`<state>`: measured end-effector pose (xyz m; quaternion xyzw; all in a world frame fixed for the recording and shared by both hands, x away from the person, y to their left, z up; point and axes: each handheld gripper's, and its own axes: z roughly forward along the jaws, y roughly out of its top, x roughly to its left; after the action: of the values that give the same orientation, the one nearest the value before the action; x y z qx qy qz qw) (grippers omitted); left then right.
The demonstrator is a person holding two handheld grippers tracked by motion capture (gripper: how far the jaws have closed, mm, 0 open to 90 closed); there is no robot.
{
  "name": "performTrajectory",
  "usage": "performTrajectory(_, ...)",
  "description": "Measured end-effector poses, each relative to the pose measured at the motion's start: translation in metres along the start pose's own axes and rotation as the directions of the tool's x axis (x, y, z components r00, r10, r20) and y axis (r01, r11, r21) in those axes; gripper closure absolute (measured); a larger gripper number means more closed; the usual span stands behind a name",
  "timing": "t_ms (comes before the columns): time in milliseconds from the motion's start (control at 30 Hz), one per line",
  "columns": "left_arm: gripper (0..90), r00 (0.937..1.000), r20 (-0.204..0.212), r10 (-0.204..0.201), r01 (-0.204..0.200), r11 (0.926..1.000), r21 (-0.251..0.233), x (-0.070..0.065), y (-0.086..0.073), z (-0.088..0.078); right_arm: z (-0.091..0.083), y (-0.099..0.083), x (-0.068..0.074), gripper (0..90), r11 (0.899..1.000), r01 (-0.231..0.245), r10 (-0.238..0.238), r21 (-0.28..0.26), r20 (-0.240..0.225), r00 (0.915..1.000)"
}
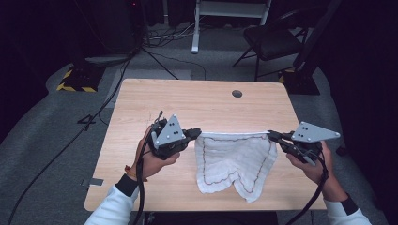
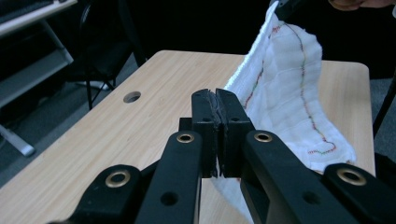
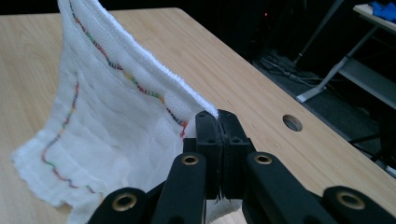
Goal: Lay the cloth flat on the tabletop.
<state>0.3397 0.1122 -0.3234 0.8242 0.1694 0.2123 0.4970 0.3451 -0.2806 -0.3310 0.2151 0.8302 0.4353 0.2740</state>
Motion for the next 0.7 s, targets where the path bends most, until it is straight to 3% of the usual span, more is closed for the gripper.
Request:
performTrajectory(100,87.5,0.9995,-0.005,-0.032,0.032,0.999,0.032,0.012,-0.004,0.015,0.015,0.002,-0.006,88.8,0.999,0.016,-0.017,0.049,0.023,0.9996)
performTrajectory(300,87.5,0.9946,-0.025,-0.101,0.103,0.9909,0.087,0.036,-0.024,0.055,0.054,-0.005,-0.028,88.7,0.993,-0.019,0.013,0.113,0.059,0.9982)
performTrajectory(400,87.4,0.993,-0.054,-0.106,0.111,0.9869,0.117,0.045,-0.032,0.073,0.073,-0.011,-0.039,88.8,0.989,-0.018,0.008,0.144,0.075,0.9971)
performTrajectory(533,87.4,0.9914,-0.084,-0.1,0.112,0.9819,0.152,0.057,-0.037,0.092,0.097,-0.02,-0.055,88.7,0.986,-0.054,0.041,0.161,0.081,0.9958)
performTrajectory(700,87.4,0.9874,-0.112,-0.111,0.131,0.9735,0.187,0.074,-0.041,0.114,0.115,-0.023,-0.067,88.7,0.983,-0.06,0.041,0.173,0.11,0.9931)
